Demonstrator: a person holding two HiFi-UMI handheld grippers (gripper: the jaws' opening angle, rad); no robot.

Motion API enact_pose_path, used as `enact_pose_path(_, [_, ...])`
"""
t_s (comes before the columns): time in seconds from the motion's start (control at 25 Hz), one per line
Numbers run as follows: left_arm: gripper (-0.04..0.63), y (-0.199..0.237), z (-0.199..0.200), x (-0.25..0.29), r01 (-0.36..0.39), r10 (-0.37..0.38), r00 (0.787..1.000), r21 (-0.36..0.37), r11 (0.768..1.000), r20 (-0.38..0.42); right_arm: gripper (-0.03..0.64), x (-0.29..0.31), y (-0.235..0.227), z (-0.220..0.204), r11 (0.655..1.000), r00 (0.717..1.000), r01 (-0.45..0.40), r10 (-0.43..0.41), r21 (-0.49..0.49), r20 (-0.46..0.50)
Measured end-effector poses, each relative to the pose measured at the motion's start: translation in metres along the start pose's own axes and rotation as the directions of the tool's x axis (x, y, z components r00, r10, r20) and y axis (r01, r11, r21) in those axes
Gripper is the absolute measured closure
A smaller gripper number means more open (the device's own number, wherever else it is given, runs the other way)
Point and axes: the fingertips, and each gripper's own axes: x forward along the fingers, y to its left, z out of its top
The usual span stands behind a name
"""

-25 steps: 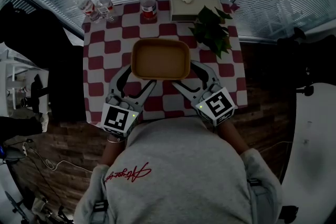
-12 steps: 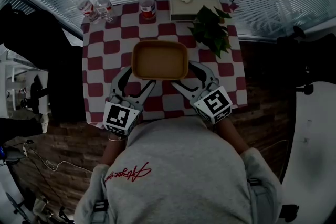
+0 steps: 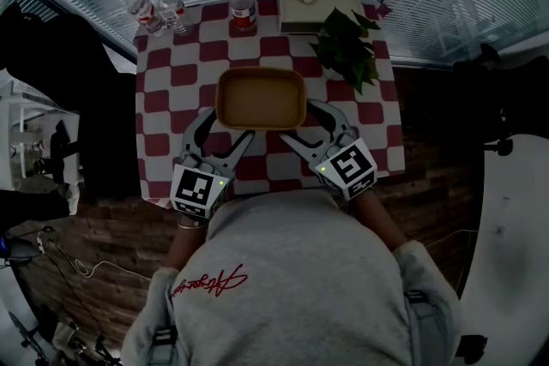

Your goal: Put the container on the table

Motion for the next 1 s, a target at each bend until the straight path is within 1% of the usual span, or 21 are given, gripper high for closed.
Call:
enact_pose_path(0.2, [0.276,0.001,-0.007,0.001,0.002,-0.002,1.000,-0.005,1.000,-0.016,0.311,0.002,0.001,-0.002,1.000,1.000,-0.003,0.003,0.005,-0.005])
enact_pose_path(0.44, [0.276,0.001,-0.015,0.003,0.003,-0.004,1.000,-0.040,0.999,-0.025,0.311,0.005,0.001,-0.006,1.000,1.000,-0.005,0.005,0.000,-0.013])
enact_pose_path(1.0, [0.276,0.002,-0.030,0.005,0.001,-0.004,0.998,-0.049,0.999,-0.063,0.311,0.011,0.003,-0.020,1.000,0.999,-0.013,0.013,0.004,-0.053])
